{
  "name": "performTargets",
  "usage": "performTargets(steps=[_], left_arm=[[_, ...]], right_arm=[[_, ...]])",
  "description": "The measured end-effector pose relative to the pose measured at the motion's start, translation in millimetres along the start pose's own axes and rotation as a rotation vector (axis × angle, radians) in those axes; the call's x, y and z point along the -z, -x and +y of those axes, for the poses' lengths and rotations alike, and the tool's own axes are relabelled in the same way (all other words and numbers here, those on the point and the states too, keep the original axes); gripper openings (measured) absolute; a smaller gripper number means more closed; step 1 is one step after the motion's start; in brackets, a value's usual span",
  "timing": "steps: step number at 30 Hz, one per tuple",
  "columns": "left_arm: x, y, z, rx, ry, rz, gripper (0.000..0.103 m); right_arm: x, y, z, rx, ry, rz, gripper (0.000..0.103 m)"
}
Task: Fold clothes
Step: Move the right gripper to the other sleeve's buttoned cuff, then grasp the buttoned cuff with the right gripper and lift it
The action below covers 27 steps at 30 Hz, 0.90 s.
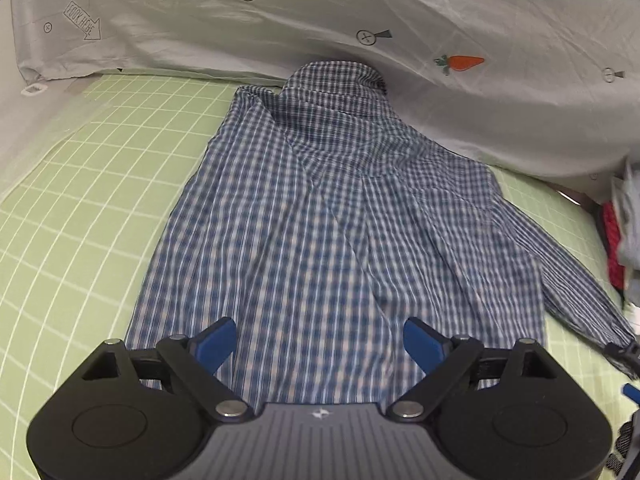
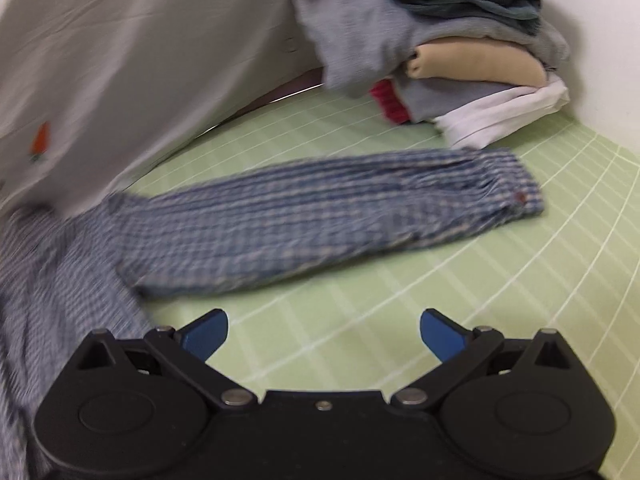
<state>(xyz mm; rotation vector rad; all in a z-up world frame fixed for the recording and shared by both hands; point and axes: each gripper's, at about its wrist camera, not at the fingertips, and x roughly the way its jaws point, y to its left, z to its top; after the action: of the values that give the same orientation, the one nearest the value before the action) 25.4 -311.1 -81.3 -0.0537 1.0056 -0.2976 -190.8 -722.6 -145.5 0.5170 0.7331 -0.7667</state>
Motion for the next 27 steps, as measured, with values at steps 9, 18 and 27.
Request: performTargets(steps=[9,18,27], left_arm=[[-17.8,-44.1,-1.0,-0.064,0.014,0.099,0.091],[-21.6,-70.6,-5.6,-0.118,-0.011,0.160,0.091],[-21.3,-65.6,-10.3,-0.121,-0.022,0.141,0.091]], right_arm=[[-59.1,-62.8,-52.9,0.170,-0.025,-0.062,0.103],[-74.3,-103.5,-101.4,0.272,-0.098,-0.044,0.103],[-80.3,-107.1,-108.0,0.260,-0.102,-0.019,0.090]])
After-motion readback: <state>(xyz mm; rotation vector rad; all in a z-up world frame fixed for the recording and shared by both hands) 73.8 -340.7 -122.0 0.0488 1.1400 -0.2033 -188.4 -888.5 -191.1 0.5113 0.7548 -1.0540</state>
